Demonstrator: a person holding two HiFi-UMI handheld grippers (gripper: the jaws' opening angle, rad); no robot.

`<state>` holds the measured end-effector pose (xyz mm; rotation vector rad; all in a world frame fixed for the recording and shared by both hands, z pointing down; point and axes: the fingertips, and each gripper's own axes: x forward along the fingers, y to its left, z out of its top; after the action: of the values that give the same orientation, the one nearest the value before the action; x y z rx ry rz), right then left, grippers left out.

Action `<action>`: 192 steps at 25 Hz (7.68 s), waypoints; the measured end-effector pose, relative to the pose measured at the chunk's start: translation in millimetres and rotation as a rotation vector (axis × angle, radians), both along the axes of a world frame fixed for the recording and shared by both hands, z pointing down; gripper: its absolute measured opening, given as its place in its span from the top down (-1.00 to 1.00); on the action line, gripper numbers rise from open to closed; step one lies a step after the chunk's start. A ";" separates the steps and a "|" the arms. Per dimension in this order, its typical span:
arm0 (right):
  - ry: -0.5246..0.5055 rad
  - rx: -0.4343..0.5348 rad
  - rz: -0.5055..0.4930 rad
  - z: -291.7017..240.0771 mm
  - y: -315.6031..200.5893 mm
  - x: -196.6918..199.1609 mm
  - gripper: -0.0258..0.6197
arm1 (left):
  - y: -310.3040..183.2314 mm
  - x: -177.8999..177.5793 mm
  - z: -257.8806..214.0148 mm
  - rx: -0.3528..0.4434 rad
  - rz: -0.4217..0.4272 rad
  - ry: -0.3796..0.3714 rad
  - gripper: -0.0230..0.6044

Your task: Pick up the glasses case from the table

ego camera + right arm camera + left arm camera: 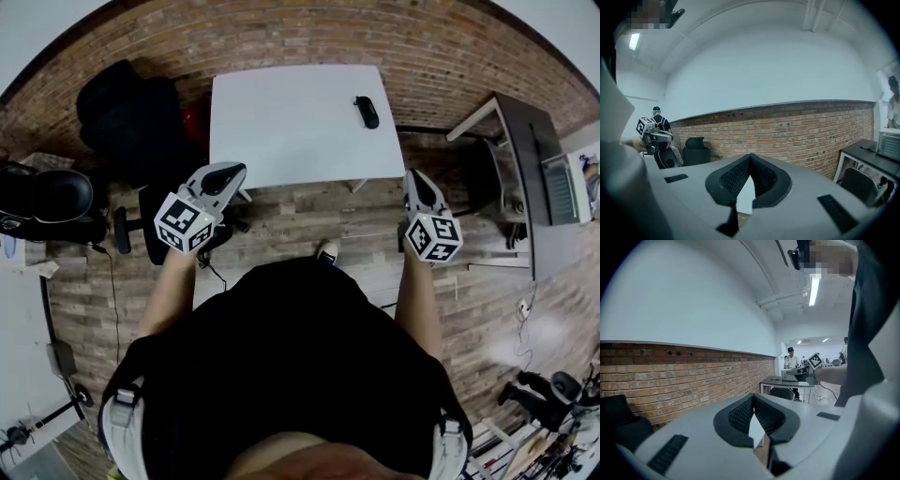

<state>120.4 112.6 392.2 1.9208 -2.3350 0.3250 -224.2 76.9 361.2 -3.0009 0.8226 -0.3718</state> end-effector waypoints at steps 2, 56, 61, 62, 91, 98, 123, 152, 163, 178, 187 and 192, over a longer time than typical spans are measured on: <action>0.007 -0.002 0.001 1.4 -6.8 6.1 0.88 | -5.6 5.0 1.1 -0.003 0.001 0.001 0.89; -0.054 -0.033 -0.105 28.6 -145.1 172.3 0.88 | -94.0 173.0 5.6 -0.016 -0.087 -0.056 0.89; -0.060 -0.038 -0.109 34.0 -149.0 181.0 0.88 | -99.9 182.4 5.5 -0.013 -0.086 -0.060 0.89; -0.059 -0.040 -0.111 35.3 -149.4 181.7 0.88 | -101.0 184.2 5.9 -0.013 -0.085 -0.059 0.89; -0.045 -0.052 -0.141 34.7 -151.6 180.8 0.88 | -94.7 183.3 11.2 -0.025 -0.097 -0.033 0.89; -0.038 -0.059 -0.134 34.8 -161.4 177.6 0.88 | -105.6 174.7 15.3 -0.031 -0.104 -0.021 0.89; -0.023 -0.094 -0.122 45.5 -225.3 168.2 0.88 | -169.0 163.3 22.3 -0.051 -0.101 -0.022 0.89; -0.042 -0.218 -0.137 103.1 -304.4 139.6 0.87 | -243.0 146.1 47.4 -0.112 -0.088 -0.038 0.89; -0.019 -0.287 -0.147 132.6 -332.1 131.7 0.87 | -272.0 139.9 60.9 -0.141 -0.093 -0.037 0.89; -0.028 -0.382 -0.166 184.0 -369.4 116.4 0.88 | -305.4 136.9 85.3 -0.202 -0.092 -0.048 0.89; -0.018 -0.430 -0.170 209.3 -385.7 110.9 0.88 | -324.1 138.5 93.8 -0.215 -0.078 -0.049 0.89; -0.015 -0.454 -0.170 222.2 -389.9 108.5 0.88 | -330.4 133.8 99.6 -0.230 -0.081 -0.052 0.89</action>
<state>228.9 -277.3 614.4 1.5026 -2.1709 0.7752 -90.4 -253.5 460.8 -3.1558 0.9614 -0.5817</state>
